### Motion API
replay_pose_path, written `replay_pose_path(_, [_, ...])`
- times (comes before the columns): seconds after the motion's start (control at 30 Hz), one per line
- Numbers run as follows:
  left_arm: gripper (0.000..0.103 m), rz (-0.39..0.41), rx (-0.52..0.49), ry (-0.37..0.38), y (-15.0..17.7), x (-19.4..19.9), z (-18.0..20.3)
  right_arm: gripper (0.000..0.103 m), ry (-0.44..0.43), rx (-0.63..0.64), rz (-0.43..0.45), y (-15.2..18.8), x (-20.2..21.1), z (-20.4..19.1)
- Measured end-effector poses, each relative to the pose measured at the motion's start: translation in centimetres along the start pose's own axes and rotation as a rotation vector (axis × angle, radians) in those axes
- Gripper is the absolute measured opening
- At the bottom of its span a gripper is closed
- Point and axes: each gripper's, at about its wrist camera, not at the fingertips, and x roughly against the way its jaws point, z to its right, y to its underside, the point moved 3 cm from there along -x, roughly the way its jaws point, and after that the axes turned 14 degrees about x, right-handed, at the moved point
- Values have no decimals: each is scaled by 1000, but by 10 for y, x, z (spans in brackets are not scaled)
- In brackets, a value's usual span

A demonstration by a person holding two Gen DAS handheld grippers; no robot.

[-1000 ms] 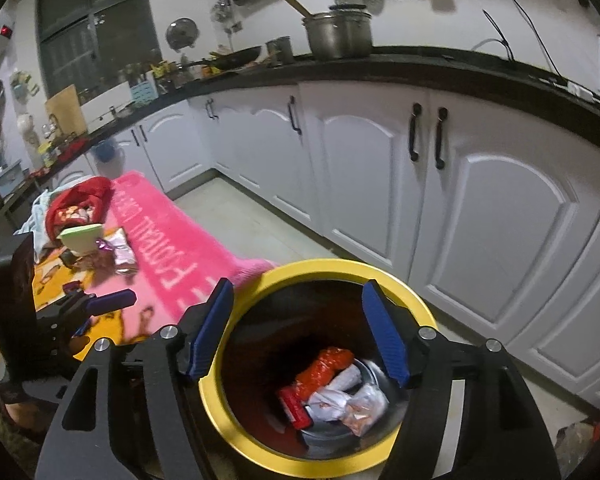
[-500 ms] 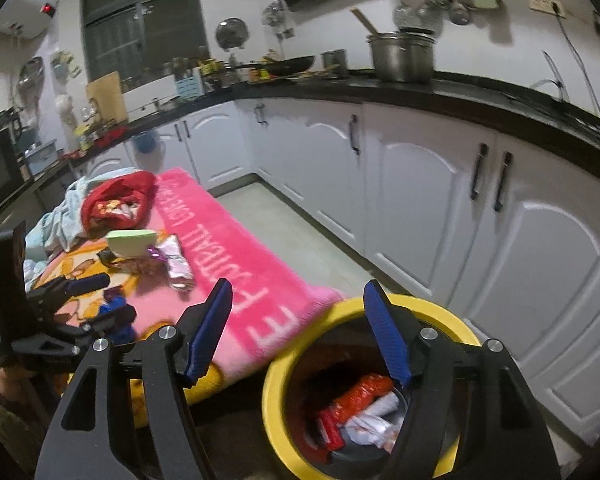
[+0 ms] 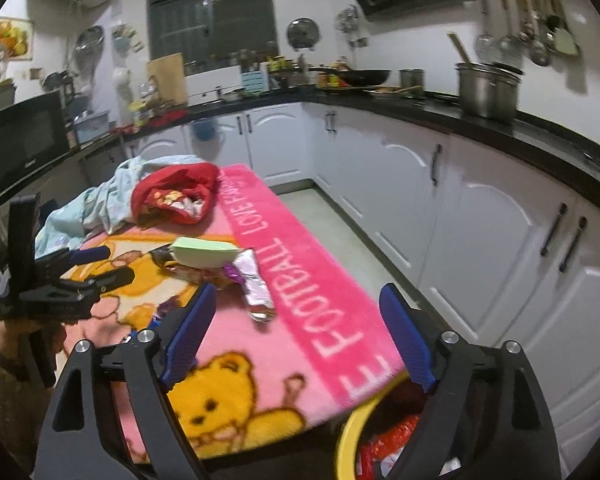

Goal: Collect trash
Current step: 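Grasp the dark snack wrapper with the left tool while the right tool grasps the green sponge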

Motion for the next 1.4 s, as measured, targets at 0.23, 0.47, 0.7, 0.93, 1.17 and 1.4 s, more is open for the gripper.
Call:
replay_pose_path(0.23, [92,-19,16,-59,-8,-8,-42,86,-61,102,-28,-18,-36,-31])
replay_pose_path(0.47, [92,-64,21,-85,-12,-28,-72,89,-122,266,-64,-32,-76,-63])
replay_pose_path(0.7, [92,-116,29,-64,-15,-50,-89,89,-133,457,-131,-38,-122,-90])
replay_pose_path(0.93, [85,-162,35,-11,-21,-73,-97,89,-117,574,-172,-42,-163,-102])
replay_pose_path(1.17, [75,-204,14,56,-27,-94,-93,78,-111,722,-175,-42,-185,-124])
replay_pose_path(1.4, [58,-262,11,135,-28,-112,-89,40,-157,747,-190,-34,-186,-125])
